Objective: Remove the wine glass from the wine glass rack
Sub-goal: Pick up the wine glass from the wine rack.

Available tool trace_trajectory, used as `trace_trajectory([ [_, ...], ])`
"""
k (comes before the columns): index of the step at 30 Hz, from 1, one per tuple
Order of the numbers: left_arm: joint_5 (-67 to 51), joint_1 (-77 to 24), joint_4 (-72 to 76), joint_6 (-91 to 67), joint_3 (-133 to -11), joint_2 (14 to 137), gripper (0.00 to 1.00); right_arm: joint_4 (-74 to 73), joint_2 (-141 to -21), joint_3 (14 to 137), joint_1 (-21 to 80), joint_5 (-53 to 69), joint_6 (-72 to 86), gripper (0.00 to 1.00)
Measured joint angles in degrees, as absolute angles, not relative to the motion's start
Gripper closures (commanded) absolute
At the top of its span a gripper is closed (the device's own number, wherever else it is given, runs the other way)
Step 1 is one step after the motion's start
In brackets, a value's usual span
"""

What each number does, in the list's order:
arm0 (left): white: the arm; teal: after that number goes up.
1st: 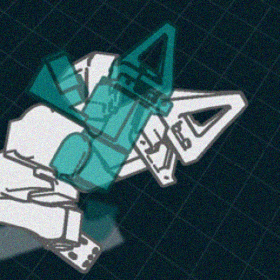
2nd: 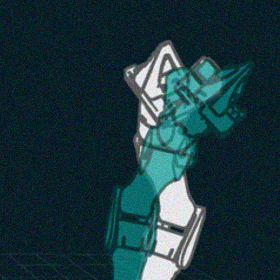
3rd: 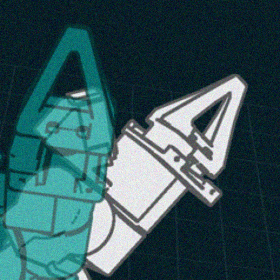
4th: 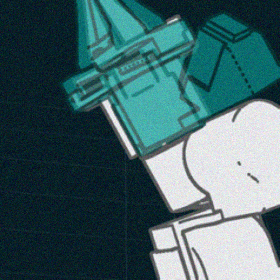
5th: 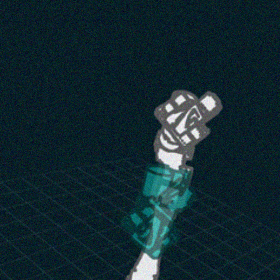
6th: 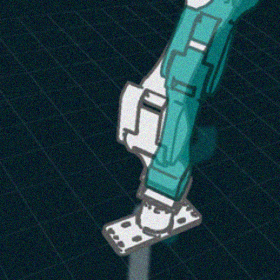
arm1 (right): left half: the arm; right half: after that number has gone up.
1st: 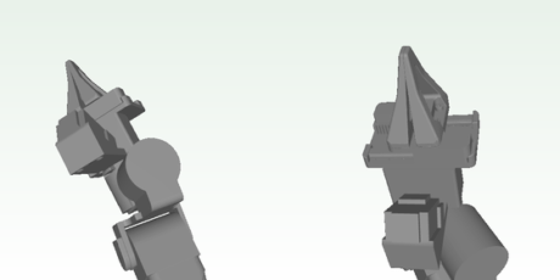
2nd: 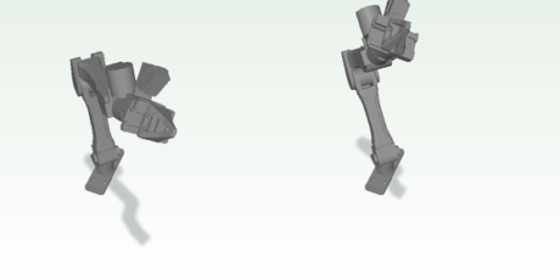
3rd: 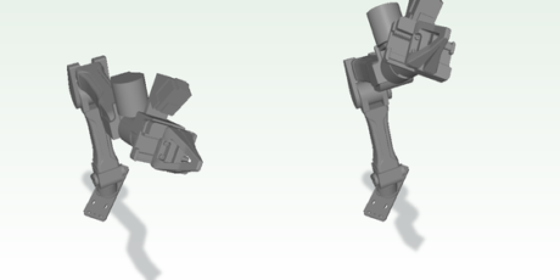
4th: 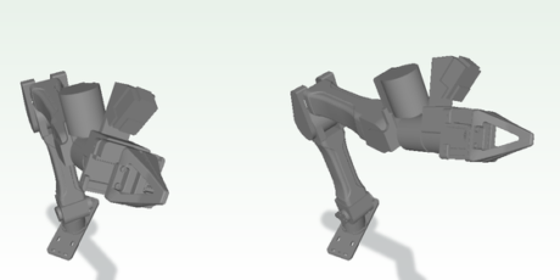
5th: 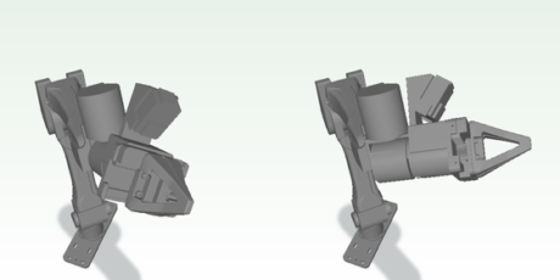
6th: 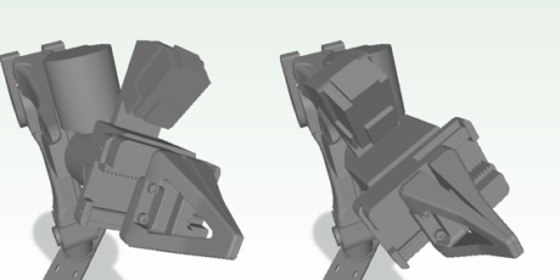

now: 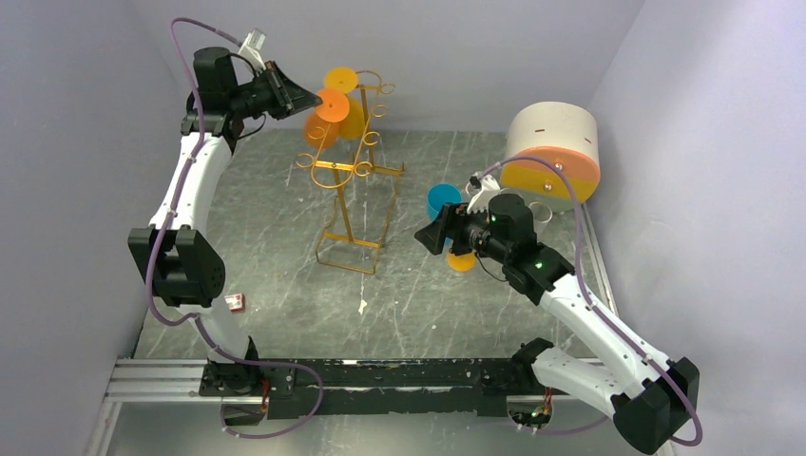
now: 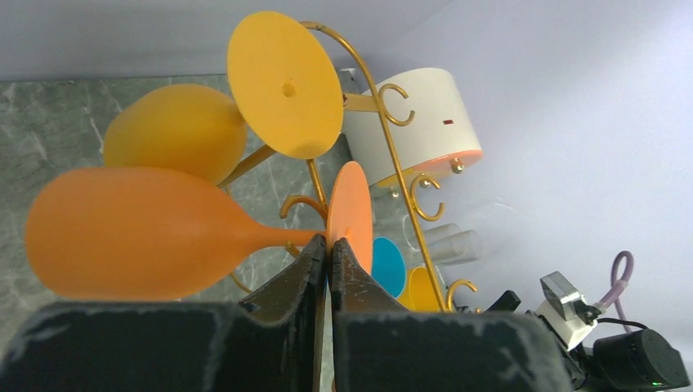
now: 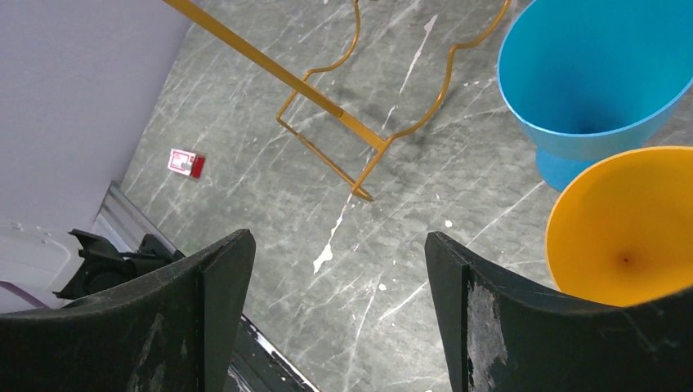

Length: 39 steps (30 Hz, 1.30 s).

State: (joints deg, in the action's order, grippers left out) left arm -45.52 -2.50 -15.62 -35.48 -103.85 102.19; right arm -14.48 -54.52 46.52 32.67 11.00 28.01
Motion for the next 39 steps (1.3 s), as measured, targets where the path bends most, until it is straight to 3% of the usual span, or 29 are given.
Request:
trace_trajectory([
  [19, -47.75, 0.71, -2.94, -53.78, -95.44, 97.12, 0.93, -14.5, -53.67, 46.83, 32.67, 9.43, 28.03, 0.19],
  [39, -45.6, 1.45, 4.51, -60.05, -91.64, 96.64, 0.93, -14.66, -53.69, 46.81, 32.67, 8.51, 28.1, 0.19],
])
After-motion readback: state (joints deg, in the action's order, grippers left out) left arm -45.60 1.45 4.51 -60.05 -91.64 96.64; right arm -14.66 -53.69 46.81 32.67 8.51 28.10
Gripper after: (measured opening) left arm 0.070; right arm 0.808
